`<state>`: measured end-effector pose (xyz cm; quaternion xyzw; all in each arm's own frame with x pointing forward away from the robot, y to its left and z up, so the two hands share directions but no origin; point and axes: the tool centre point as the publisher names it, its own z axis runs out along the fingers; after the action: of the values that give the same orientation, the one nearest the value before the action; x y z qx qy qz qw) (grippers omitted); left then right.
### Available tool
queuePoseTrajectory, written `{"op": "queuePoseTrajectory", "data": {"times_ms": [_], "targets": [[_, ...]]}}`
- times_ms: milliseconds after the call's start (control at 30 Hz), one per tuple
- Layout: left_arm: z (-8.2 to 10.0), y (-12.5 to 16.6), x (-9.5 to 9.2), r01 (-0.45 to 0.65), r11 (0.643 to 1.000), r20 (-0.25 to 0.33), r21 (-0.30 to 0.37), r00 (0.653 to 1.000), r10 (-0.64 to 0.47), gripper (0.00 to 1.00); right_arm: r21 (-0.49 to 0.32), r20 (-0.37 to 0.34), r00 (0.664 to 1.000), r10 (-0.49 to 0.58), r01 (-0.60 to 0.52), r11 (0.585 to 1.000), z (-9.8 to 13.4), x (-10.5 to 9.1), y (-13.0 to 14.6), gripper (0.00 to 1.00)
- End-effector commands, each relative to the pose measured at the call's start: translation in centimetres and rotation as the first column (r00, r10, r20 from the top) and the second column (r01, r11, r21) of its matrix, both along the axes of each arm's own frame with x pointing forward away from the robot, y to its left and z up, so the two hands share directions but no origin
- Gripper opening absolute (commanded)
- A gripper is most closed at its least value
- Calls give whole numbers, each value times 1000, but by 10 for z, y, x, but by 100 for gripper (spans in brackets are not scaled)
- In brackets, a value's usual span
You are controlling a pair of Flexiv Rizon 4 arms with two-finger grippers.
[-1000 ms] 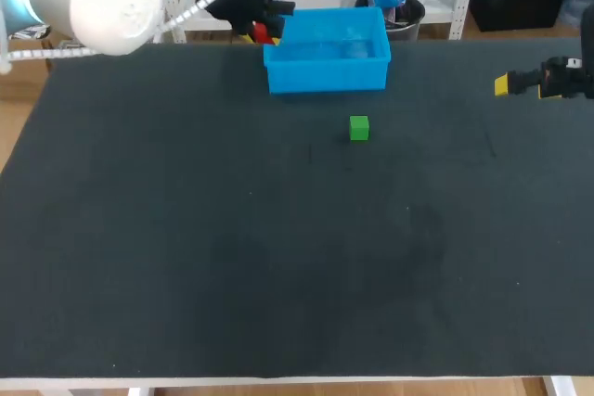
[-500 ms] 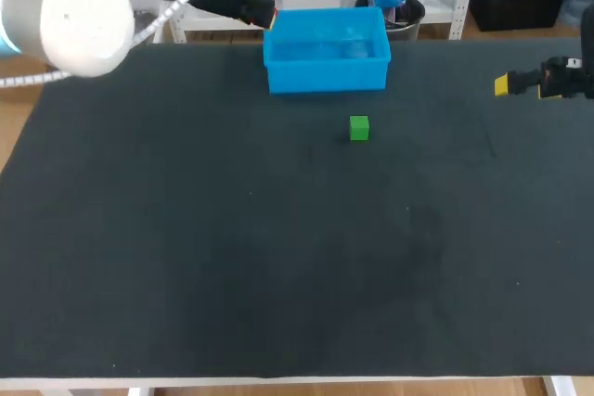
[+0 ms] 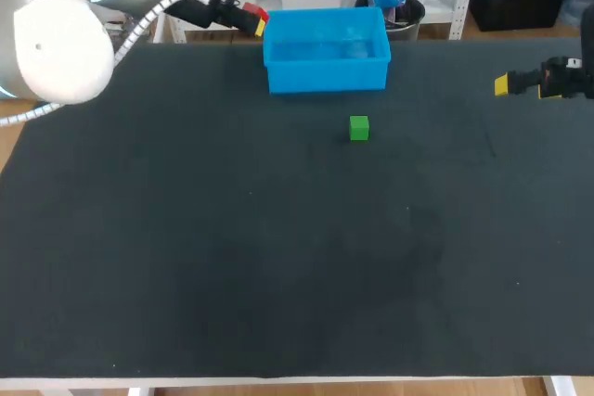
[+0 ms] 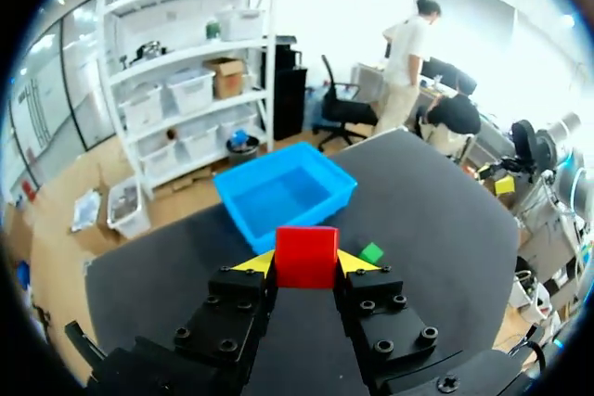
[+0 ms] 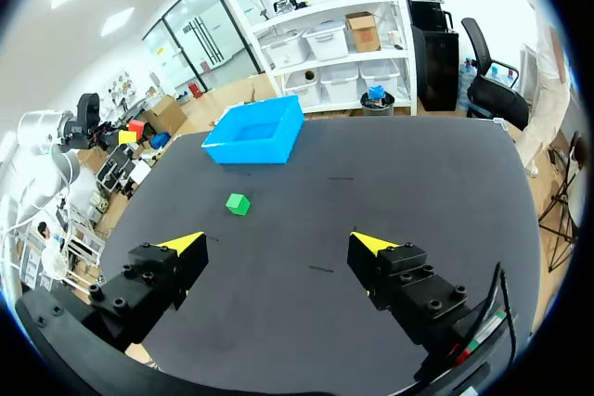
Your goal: Use the left arm to pick the red cube and place it into the blue plastic box first, then use the right arm to grasp the green cube and put it into the same blue plastic box after the first action is fully finished.
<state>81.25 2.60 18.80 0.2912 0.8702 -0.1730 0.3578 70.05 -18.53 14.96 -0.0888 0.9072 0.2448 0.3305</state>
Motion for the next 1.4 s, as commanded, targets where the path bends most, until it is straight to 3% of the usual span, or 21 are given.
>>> {"op": "queuePoseTrajectory", "data": {"times_ms": [33,500,1033,1400], "targets": [[-2,5,1,48,998,-13,-32,999,-49,0,0,0,1000,1,-1,1000,0,0,0,100],[-12,-8,18,125,990,14,-64,992,-124,0,0,0,1000,1,-1,1000,0,0,0,100],[-32,-47,84,187,980,10,-69,982,-187,0,0,0,1000,1,-1,1000,0,0,0,100],[-44,-55,124,187,980,-4,-63,982,-188,0,0,0,1000,1,-1,1000,0,0,0,100]]}}
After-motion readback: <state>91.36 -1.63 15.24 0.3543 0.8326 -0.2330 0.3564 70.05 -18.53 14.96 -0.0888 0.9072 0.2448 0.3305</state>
